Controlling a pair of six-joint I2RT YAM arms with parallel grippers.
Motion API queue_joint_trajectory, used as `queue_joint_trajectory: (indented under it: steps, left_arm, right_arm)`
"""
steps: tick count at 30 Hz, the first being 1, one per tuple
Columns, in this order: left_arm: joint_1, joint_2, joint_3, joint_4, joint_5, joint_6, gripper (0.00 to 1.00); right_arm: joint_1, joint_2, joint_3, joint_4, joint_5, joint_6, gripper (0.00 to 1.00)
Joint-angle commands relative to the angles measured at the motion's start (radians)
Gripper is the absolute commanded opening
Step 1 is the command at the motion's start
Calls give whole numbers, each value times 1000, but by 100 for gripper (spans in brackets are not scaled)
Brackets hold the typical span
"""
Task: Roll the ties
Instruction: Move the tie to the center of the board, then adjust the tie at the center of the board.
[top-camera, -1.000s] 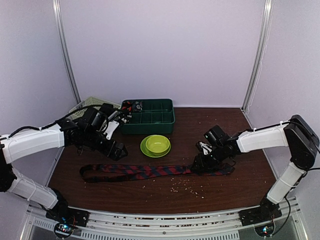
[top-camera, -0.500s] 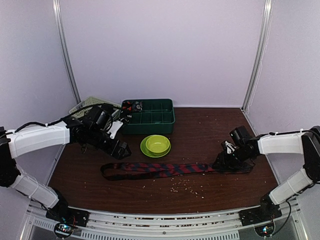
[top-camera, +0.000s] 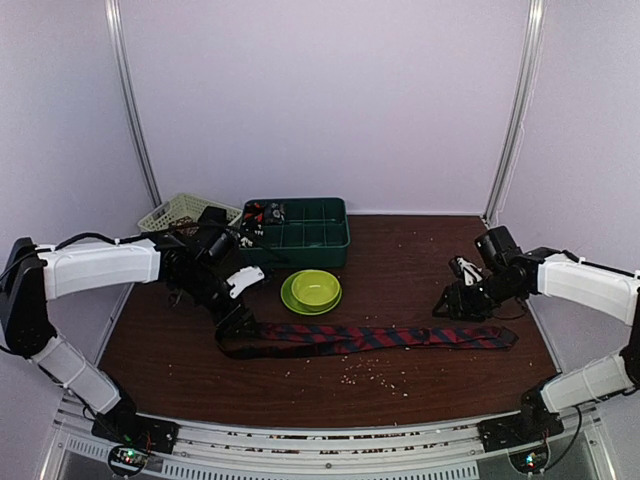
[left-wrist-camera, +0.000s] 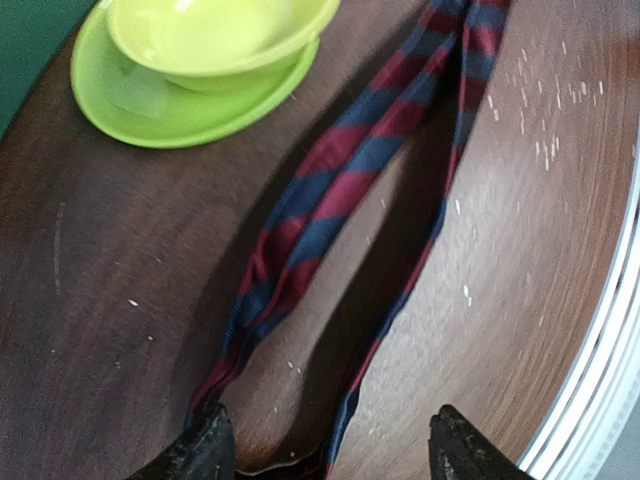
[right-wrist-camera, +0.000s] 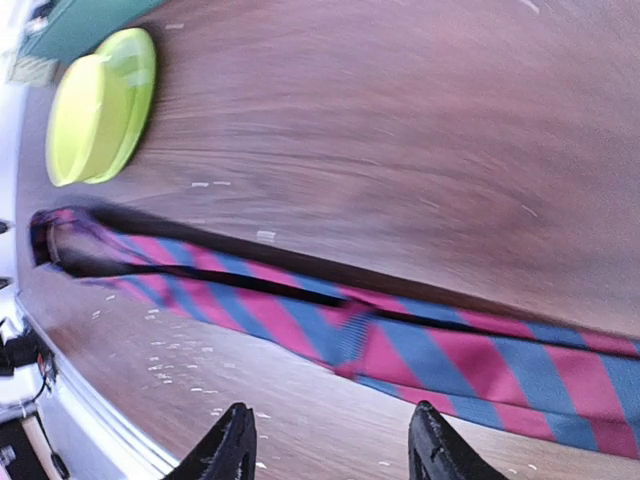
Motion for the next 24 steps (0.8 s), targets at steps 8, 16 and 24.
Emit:
queue_joint_trajectory:
  steps: [8, 16, 24]
  left_arm:
    - [-44, 49, -47, -58, -18, 263, 60]
    - [-54, 230, -36, -84, -201, 268, 52]
    - [-61, 200, -6, -123, -180, 272, 5]
  right_arm:
    - [145, 30, 64, 121, -33, 1, 54]
    - [151, 46, 45, 156, -53, 13, 54]
    - [151, 53, 25, 161, -61, 3, 50]
